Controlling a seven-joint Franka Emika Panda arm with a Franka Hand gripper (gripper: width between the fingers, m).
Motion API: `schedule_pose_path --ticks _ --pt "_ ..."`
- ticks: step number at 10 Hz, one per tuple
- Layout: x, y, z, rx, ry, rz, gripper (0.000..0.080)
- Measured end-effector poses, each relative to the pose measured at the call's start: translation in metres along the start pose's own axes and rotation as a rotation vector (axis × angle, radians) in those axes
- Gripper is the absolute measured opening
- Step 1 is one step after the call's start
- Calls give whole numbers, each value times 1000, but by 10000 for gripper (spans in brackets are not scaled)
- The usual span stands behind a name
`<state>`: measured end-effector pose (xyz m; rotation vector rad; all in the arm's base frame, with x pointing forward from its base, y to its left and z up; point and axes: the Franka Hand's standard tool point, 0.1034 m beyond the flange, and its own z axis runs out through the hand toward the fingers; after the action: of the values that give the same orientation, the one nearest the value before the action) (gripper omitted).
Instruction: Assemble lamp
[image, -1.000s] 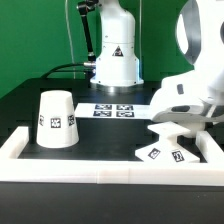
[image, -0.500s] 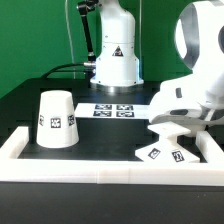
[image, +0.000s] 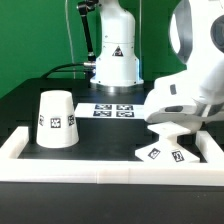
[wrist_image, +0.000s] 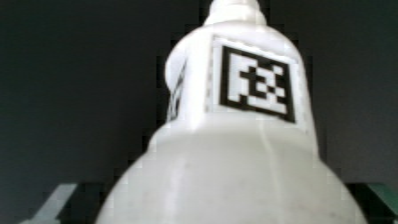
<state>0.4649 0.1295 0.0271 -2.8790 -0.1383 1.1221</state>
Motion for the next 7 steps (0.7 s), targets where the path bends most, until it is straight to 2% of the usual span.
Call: schedule_pose_path --ticks 3,5,7 --pt "-20 29 -46 36 -3 -59 573" --pt "-21 39 -74 49 43 -87 574" --pt "-20 39 -74 48 57 -86 574"
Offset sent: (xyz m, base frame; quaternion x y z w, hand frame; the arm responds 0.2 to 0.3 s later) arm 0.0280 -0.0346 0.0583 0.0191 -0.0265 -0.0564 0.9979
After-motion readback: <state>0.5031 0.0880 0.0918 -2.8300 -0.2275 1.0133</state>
